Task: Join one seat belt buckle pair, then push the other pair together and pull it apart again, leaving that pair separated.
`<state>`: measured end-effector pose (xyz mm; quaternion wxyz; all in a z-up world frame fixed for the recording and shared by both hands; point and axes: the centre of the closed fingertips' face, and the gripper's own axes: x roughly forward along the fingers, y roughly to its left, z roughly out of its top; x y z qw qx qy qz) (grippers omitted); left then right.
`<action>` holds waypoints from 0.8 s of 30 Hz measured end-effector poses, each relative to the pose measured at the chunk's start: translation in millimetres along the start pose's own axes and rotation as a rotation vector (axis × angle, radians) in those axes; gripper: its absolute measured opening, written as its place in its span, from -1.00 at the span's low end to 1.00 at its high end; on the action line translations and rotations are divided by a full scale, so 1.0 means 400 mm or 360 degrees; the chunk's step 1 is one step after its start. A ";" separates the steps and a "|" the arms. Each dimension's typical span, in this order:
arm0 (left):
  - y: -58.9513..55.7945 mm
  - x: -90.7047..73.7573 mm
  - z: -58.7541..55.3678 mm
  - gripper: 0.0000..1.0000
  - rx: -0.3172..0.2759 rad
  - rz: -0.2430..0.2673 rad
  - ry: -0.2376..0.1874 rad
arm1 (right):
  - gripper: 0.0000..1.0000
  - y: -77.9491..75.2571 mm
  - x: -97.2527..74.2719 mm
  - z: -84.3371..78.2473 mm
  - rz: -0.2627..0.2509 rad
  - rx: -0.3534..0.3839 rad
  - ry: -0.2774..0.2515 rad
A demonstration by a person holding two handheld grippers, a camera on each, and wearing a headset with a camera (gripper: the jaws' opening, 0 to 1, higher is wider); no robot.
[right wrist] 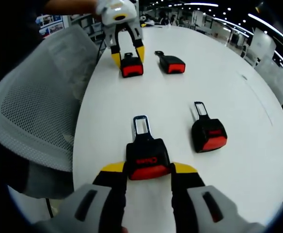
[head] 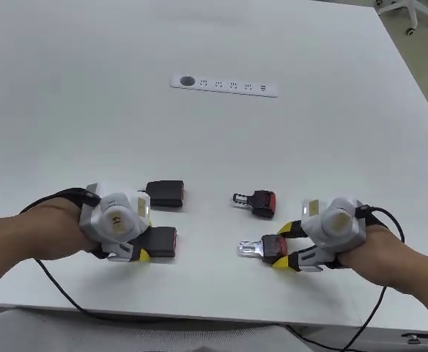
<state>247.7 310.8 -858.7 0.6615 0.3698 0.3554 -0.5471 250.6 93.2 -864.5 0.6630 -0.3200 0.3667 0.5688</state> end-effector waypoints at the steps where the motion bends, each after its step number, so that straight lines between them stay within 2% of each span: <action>1: -0.001 0.000 0.000 -0.33 0.0006 -0.0006 0.0001 | -0.28 0.001 0.000 0.000 0.0002 -0.0005 0.0006; 6: -0.003 0.001 0.000 -0.33 0.0036 -0.0024 0.0010 | -0.28 0.000 0.001 0.001 0.0013 -0.0029 0.0025; 13: -0.001 0.001 -0.002 -0.33 -0.0004 -0.0028 -0.0007 | -0.26 -0.004 0.005 0.007 0.0032 -0.0064 0.0075; 18: 0.000 0.002 -0.003 -0.33 0.0000 -0.0038 0.0005 | -0.17 -0.012 0.007 0.010 0.0033 -0.0125 0.0117; 24: -0.001 0.002 -0.005 -0.33 -0.0024 -0.0051 0.0004 | -0.19 -0.007 0.011 0.017 0.0067 -0.0215 0.0149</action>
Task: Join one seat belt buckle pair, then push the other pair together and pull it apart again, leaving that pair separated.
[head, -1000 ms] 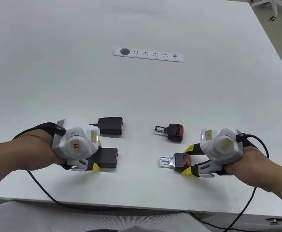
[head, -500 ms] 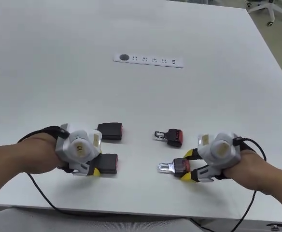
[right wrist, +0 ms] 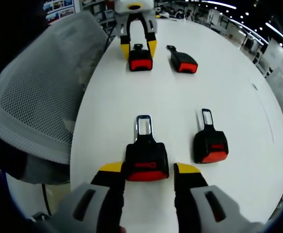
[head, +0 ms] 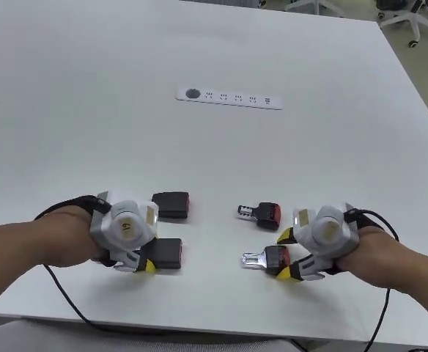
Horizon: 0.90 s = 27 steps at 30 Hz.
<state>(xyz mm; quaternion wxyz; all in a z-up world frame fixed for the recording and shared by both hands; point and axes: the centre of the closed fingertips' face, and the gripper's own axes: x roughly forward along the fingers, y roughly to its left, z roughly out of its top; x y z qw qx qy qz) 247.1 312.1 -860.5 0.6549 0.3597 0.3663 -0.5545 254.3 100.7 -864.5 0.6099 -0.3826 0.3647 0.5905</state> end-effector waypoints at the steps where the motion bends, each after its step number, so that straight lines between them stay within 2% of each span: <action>1: -0.001 0.000 0.001 -0.33 0.0003 -0.0002 -0.0002 | -0.21 0.001 0.001 0.001 0.0008 -0.0004 -0.0001; 2: -0.001 0.000 0.001 -0.33 0.0004 -0.0003 -0.0001 | -0.26 0.009 0.003 0.002 0.0037 -0.0008 -0.0002; 10: -0.002 0.001 0.001 -0.33 0.0012 -0.0013 0.0007 | -0.28 0.005 0.004 0.002 0.0036 0.0023 0.0002; 14: -0.002 0.001 0.001 -0.33 0.0009 -0.0013 0.0016 | -0.29 0.003 0.007 0.014 -0.0002 0.0086 0.0048; 16: -0.002 0.001 0.001 -0.34 0.0007 -0.0012 0.0020 | -0.29 0.008 0.014 0.028 -0.0001 0.0108 0.0030; 21: -0.002 0.001 0.001 -0.34 0.0012 -0.0011 0.0019 | -0.29 0.014 0.029 0.057 -0.0002 0.0076 0.0017; 27: -0.002 0.001 0.002 -0.34 0.0010 -0.0008 0.0007 | -0.29 0.022 0.053 0.112 -0.0045 0.0129 -0.0057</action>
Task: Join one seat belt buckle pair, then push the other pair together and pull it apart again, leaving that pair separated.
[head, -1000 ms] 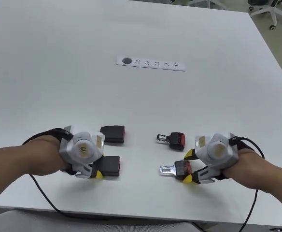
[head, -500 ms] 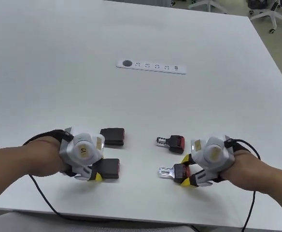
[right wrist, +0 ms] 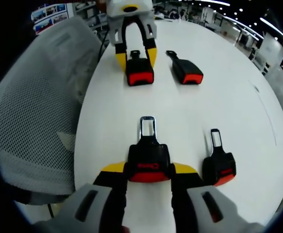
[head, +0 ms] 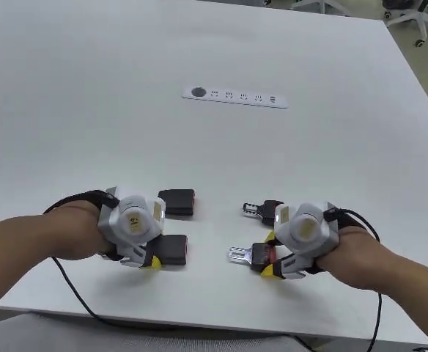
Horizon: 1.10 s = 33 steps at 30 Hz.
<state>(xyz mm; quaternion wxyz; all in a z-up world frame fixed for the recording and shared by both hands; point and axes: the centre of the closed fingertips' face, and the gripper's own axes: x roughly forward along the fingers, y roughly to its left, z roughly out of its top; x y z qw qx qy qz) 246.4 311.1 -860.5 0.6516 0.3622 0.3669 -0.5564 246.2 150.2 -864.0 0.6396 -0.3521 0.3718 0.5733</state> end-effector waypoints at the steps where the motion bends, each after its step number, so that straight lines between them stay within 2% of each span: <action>1: 0.000 0.000 0.000 -0.34 0.0001 0.0000 0.0001 | -0.29 0.002 0.005 0.009 -0.0005 0.0022 -0.0017; 6: 0.000 0.001 0.000 -0.34 0.0008 -0.0005 -0.0001 | -0.29 0.014 0.034 0.066 -0.0018 0.0019 -0.0061; 14: -0.001 0.001 0.001 -0.34 0.0008 -0.0011 0.0012 | -0.29 0.020 0.072 0.136 -0.0016 -0.0007 -0.0081; 23: -0.002 0.001 0.001 -0.34 0.0019 -0.0018 0.0022 | -0.29 0.027 0.078 0.146 -0.0007 -0.0019 -0.0079; 29: -0.002 0.002 0.003 -0.34 0.0049 -0.0025 0.0041 | -0.29 0.024 0.082 0.164 -0.0047 -0.0142 -0.0053; 33: -0.002 0.003 0.002 -0.34 0.0056 -0.0034 0.0051 | -0.30 0.025 0.088 0.179 -0.0055 -0.0150 -0.0074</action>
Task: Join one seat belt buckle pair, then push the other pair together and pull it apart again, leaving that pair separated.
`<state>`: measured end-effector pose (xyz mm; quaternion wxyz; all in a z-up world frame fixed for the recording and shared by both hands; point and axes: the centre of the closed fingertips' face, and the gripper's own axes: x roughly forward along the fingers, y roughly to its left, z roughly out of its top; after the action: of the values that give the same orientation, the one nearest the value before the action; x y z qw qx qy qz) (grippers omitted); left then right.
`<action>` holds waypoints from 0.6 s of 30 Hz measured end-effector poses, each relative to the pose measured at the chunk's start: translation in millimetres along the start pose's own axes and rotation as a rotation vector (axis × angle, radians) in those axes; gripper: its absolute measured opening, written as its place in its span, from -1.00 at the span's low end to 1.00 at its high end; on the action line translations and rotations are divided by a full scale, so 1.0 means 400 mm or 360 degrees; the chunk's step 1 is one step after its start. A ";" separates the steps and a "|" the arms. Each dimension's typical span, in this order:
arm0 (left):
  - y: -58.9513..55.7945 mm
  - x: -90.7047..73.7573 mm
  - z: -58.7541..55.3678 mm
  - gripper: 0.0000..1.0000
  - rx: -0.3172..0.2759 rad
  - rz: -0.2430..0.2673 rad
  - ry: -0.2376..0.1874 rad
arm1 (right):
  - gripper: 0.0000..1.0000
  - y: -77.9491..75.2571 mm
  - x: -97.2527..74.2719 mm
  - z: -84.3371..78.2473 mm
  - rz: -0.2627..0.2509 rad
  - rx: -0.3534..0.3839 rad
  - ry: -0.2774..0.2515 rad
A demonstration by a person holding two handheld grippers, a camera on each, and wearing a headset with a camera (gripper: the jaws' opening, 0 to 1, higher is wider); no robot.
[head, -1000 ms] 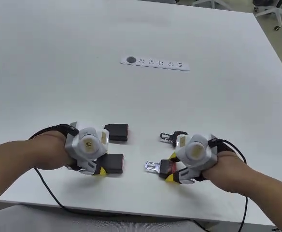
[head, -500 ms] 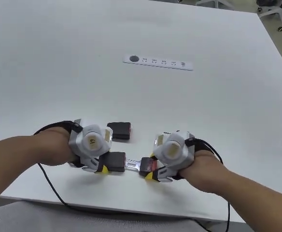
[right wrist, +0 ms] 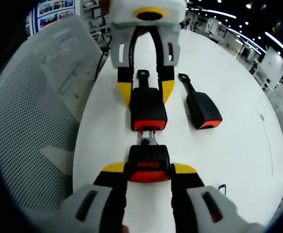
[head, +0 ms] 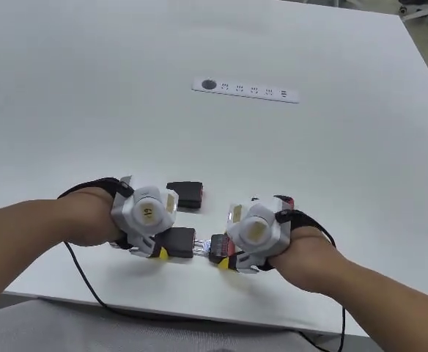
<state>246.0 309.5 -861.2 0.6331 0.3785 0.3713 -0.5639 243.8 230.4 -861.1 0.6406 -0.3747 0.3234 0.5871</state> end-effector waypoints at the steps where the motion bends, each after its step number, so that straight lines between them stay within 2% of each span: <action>1: 0.000 0.000 0.000 -0.34 0.0007 -0.0004 0.0002 | -0.30 0.001 0.002 0.004 0.0003 0.0012 -0.0013; 3: 0.000 0.001 0.000 -0.34 0.0018 -0.0009 -0.0001 | -0.30 -0.002 0.004 0.000 0.0006 0.0019 -0.0010; 8: 0.000 0.002 0.002 -0.34 0.0053 -0.0031 -0.0011 | -0.31 -0.005 0.007 -0.004 0.0029 0.0088 -0.0099; 18: -0.001 0.002 0.001 -0.35 0.0045 -0.0044 -0.0031 | -0.35 0.000 0.018 0.021 0.0026 0.0072 -0.0106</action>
<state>245.7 309.0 -861.6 0.6234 0.3768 0.3622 -0.5815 244.3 241.2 -862.9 0.6544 -0.3376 0.3182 0.5970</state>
